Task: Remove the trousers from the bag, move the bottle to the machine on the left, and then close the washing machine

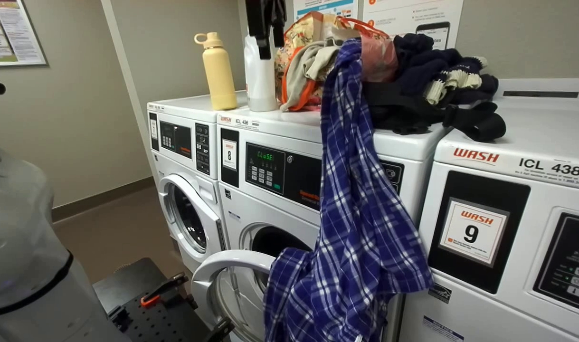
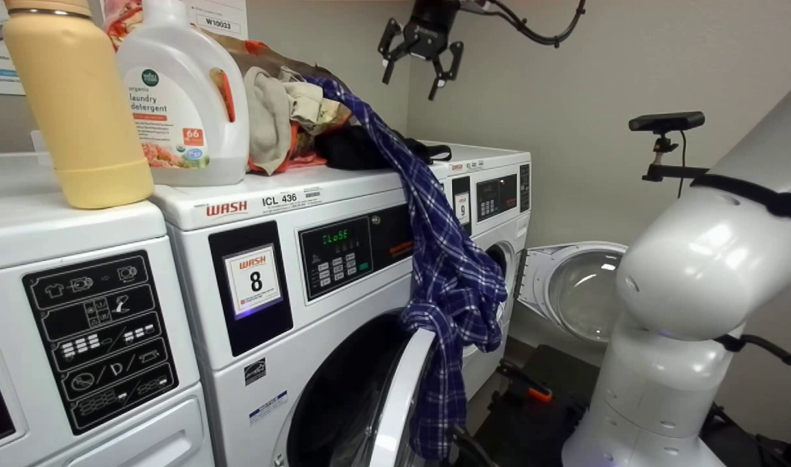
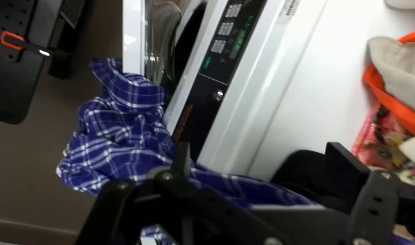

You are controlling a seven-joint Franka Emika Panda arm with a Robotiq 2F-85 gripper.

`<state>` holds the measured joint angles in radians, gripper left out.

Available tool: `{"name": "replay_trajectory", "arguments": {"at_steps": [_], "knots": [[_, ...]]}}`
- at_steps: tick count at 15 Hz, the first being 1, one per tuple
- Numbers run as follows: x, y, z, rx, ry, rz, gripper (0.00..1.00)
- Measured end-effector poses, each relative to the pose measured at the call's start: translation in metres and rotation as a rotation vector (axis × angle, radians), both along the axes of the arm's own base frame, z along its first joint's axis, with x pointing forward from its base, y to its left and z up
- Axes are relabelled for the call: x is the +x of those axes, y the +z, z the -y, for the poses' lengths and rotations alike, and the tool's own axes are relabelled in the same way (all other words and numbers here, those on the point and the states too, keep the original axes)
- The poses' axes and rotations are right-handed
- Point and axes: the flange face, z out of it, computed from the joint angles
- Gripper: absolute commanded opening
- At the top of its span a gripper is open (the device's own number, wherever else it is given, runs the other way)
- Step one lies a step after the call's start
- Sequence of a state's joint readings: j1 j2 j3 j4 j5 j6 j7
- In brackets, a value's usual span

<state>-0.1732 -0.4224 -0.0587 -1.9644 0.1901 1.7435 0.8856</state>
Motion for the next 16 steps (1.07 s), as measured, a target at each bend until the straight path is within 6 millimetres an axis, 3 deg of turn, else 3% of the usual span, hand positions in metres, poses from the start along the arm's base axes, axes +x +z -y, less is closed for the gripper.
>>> {"name": "replay_trajectory", "arguments": {"at_steps": [4,10,13,16], "knots": [[-0.023,-0.088,-0.002,0.087,-0.014,-0.115,1.00],[-0.049,-0.239,-0.010,0.130,-0.040,-0.160,1.00],[-0.063,-0.292,-0.013,0.133,-0.051,-0.180,1.00],[-0.073,-0.330,-0.015,0.140,-0.066,-0.238,1.00]]}}
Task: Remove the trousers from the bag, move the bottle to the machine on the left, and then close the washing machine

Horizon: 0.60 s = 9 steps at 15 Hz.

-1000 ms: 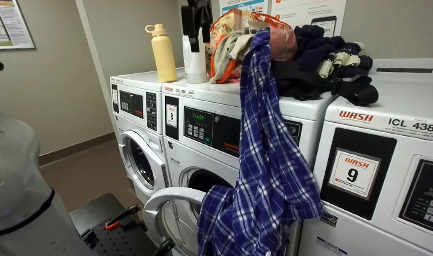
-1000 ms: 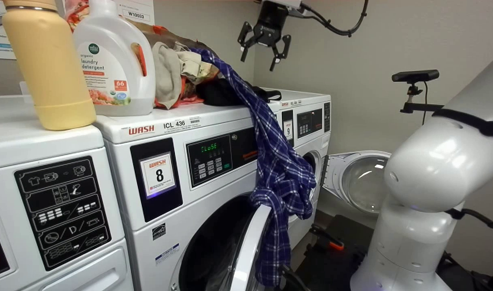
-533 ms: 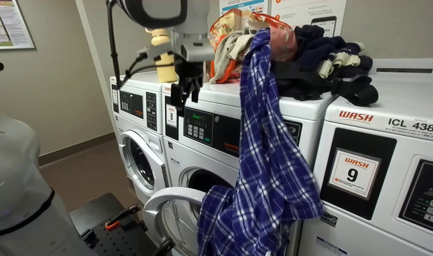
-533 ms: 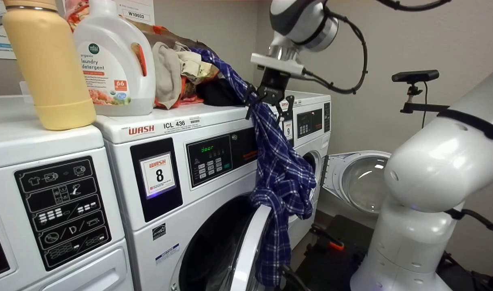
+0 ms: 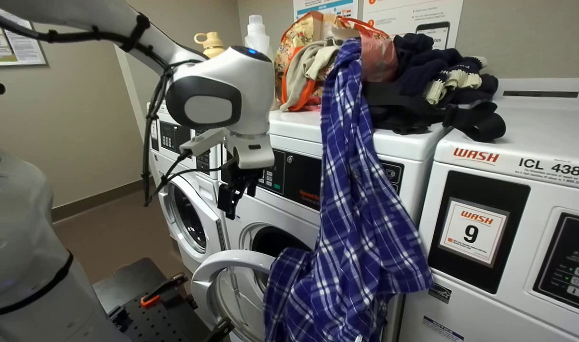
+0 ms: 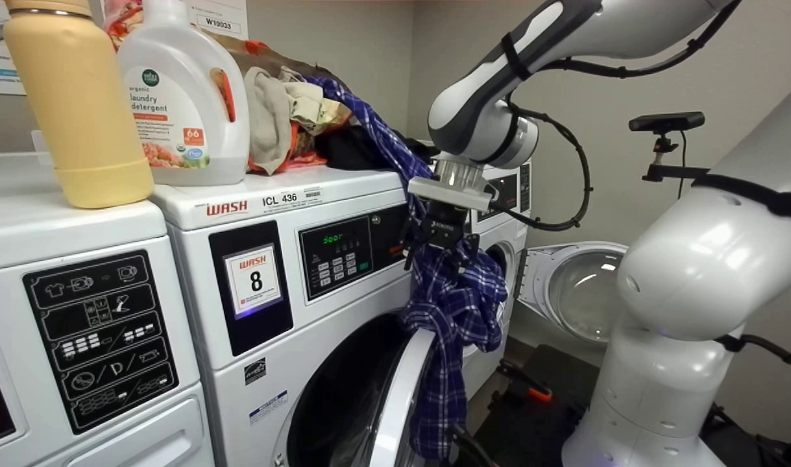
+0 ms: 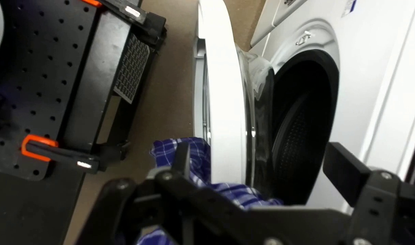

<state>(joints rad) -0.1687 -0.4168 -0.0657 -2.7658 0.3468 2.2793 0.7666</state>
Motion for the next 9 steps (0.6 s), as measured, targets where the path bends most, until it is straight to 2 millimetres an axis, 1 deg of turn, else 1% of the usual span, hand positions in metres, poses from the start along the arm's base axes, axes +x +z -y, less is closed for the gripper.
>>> {"name": "replay_trajectory", "arguments": {"at_steps": [2,7,9], "knots": [[-0.004,-0.018,-0.001,0.009,0.000,-0.048,1.00],[-0.007,-0.055,0.000,0.019,-0.006,-0.138,1.00],[-0.008,-0.074,0.002,0.019,-0.014,-0.174,1.00]]}}
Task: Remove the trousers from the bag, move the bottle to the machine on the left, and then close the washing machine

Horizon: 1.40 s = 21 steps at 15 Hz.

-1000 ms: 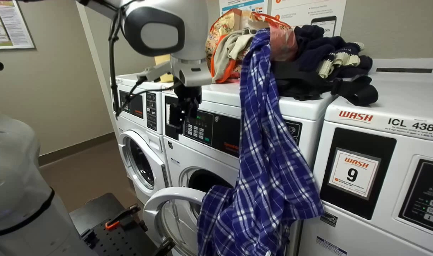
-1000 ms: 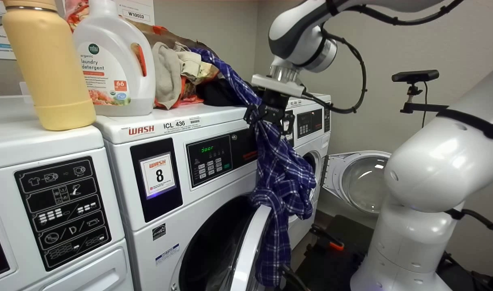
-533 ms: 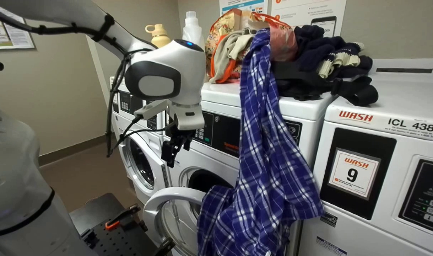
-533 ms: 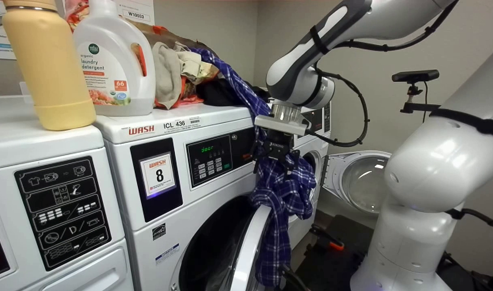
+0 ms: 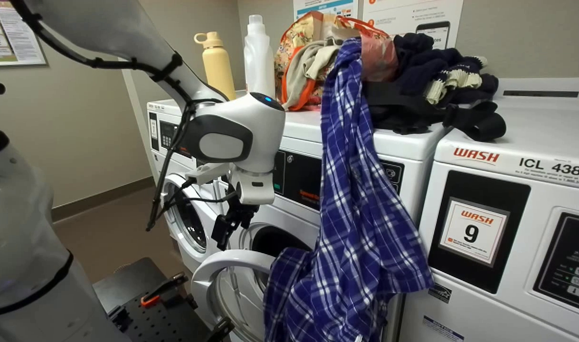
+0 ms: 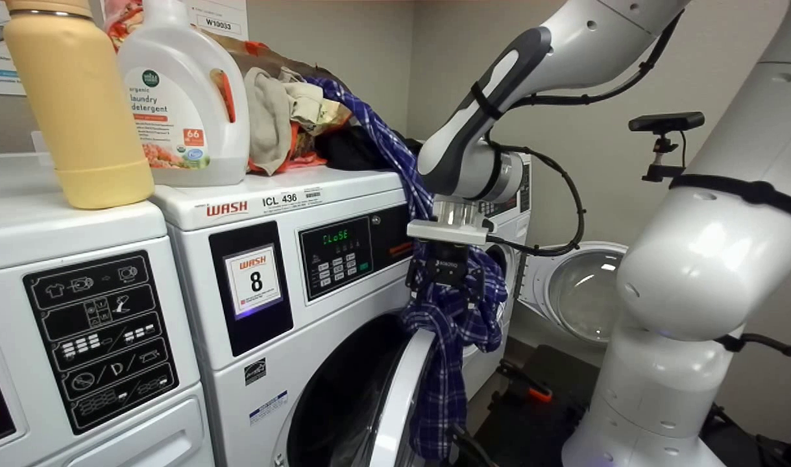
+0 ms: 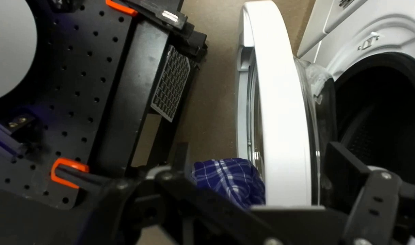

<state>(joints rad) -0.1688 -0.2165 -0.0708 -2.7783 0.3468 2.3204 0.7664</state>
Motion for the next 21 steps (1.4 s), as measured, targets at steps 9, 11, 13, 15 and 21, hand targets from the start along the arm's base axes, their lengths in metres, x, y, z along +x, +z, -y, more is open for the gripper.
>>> {"name": "replay_trajectory", "arguments": {"at_steps": [9,11,13,15,21], "knots": [[-0.018,-0.083,0.005,0.010,-0.007,-0.146,1.00],[-0.024,-0.097,0.006,0.015,-0.012,-0.173,1.00],[-0.027,-0.107,0.009,0.012,-0.030,-0.188,1.00],[-0.027,-0.114,0.011,0.008,-0.056,-0.174,1.00],[-0.018,-0.116,0.013,0.012,-0.146,-0.037,1.00]]}}
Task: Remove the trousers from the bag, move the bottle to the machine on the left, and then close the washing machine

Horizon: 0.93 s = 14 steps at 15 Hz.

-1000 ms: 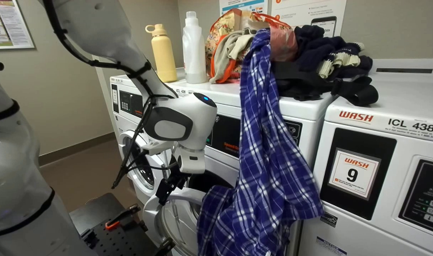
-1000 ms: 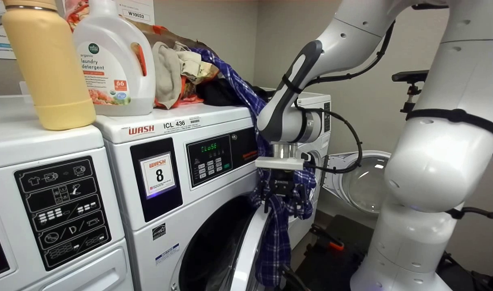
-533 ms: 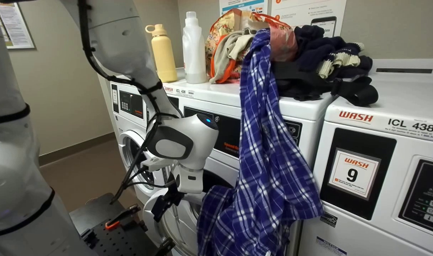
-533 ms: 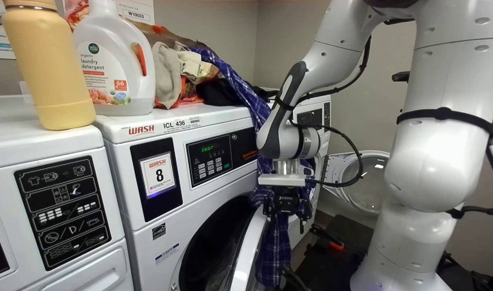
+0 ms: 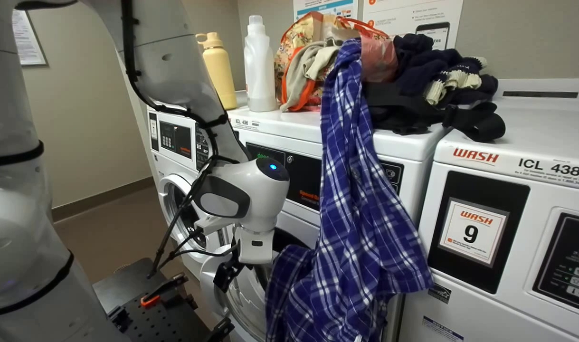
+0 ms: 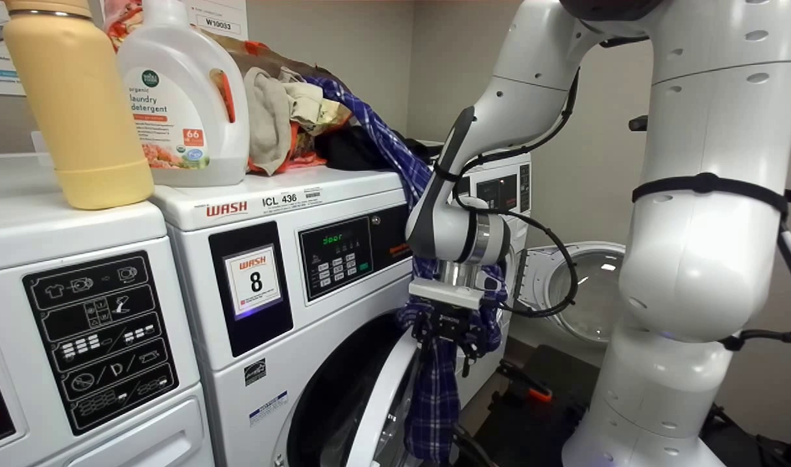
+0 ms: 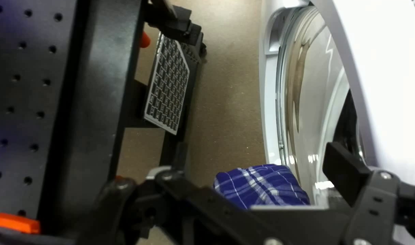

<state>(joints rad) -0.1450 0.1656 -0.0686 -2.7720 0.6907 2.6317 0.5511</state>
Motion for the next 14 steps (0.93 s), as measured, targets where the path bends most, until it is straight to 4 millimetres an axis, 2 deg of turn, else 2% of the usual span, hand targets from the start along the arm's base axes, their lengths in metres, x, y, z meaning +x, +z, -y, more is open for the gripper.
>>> {"name": "replay_trajectory", "arguments": {"at_steps": [8,14], "knots": [[0.012,0.003,-0.036,0.070,-0.062,0.137,1.00],[0.049,0.021,-0.064,0.067,-0.045,0.272,1.00]]}}
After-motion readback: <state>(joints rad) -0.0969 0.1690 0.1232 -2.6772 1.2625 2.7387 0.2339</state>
